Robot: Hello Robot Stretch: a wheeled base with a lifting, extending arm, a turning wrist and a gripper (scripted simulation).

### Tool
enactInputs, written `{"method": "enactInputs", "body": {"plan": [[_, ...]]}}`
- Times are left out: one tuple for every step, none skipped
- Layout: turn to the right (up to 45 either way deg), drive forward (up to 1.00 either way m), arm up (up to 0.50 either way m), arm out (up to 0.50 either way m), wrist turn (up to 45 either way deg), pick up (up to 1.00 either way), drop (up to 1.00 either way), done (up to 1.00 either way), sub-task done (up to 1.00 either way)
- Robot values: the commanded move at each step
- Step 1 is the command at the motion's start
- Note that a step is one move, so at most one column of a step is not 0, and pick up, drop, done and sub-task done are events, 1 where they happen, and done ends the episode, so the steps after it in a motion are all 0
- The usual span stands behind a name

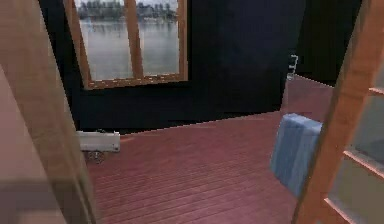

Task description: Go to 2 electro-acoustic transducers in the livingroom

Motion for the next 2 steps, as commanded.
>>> {"method": "enactInputs", "body": {"plan": [[0.0,0.8,0.0,0.0,0.0,0.0,0.0,0.0,0.0],[-45.0,0.0,0.0,0.0,0.0,0.0,0.0,0.0,0.0]]}}
